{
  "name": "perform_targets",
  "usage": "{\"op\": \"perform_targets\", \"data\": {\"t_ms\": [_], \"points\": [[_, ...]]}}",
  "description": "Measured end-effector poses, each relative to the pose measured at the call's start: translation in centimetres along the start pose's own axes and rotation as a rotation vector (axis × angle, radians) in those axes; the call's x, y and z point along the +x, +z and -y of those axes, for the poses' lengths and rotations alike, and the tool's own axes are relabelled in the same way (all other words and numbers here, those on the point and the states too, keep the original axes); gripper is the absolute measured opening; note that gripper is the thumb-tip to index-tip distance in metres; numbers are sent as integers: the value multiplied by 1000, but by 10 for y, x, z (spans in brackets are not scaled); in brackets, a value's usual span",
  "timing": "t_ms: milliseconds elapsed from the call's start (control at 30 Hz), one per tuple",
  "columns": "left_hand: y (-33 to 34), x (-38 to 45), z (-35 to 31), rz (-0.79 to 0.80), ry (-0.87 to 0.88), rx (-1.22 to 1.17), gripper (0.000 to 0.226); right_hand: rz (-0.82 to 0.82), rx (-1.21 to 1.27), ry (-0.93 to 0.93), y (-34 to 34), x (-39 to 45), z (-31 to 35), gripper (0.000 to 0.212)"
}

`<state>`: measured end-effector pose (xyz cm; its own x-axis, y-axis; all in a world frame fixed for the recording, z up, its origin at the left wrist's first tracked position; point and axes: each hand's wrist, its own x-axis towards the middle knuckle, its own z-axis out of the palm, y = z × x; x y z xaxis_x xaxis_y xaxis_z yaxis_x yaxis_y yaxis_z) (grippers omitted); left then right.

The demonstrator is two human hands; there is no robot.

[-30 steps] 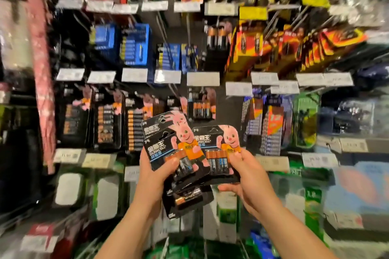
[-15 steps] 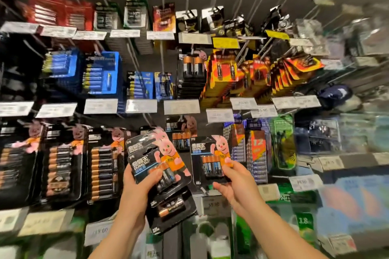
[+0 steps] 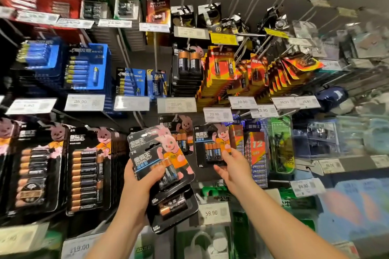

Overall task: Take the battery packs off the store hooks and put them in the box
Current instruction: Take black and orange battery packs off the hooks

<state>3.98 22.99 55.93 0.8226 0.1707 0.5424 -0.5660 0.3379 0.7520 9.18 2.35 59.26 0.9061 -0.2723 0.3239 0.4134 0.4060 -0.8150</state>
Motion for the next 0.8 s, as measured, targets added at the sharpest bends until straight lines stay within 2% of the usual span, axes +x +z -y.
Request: {"op": "perform_targets", "data": {"t_ms": [133, 267, 400, 533, 800], "points": [[-1, 1, 7, -18, -13, 4, 87, -4, 33, -52, 1, 9, 5, 36], [-7, -1, 12, -44, -25, 5, 96, -14, 1, -69, 11, 17, 12, 36], [-16, -5, 9, -62, -11, 10, 93, -41, -14, 6, 18, 25, 7, 27], [-25, -6, 6, -87, -9, 7, 87, -69, -4, 36, 16, 30, -1, 34], [-34, -15, 1, -143, -39, -11, 93, -75, -10, 102, 20, 36, -4, 45]]}}
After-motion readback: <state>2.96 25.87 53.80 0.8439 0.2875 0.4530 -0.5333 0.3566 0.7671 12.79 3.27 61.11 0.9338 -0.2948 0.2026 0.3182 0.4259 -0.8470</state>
